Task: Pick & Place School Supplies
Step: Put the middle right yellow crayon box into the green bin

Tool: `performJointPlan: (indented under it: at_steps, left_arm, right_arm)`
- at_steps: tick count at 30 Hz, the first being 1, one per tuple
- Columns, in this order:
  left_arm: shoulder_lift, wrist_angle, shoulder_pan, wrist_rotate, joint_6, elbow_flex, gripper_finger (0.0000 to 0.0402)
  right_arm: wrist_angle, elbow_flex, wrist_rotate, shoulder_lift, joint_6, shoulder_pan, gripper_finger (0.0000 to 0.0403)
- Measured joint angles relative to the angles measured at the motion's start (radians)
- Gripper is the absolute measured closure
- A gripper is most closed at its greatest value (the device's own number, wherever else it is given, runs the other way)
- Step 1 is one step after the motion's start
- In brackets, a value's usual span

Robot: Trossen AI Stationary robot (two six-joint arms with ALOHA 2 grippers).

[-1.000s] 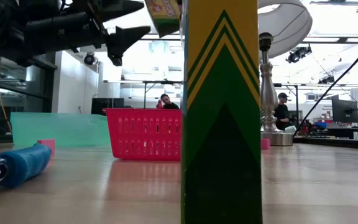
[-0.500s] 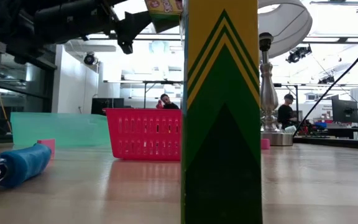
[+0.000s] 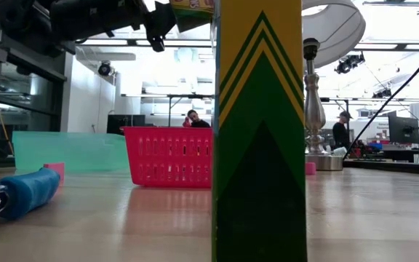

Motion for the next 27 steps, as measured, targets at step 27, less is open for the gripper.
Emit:
performJointPlan:
  at_steps: [27]
  left_arm:
    - [0.000, 0.005, 0.002, -0.032, -0.003, 0.017, 0.0181]
  right_arm:
    - [0.084, 0.000, 0.000, 0.000, -0.049, 0.010, 0.0311]
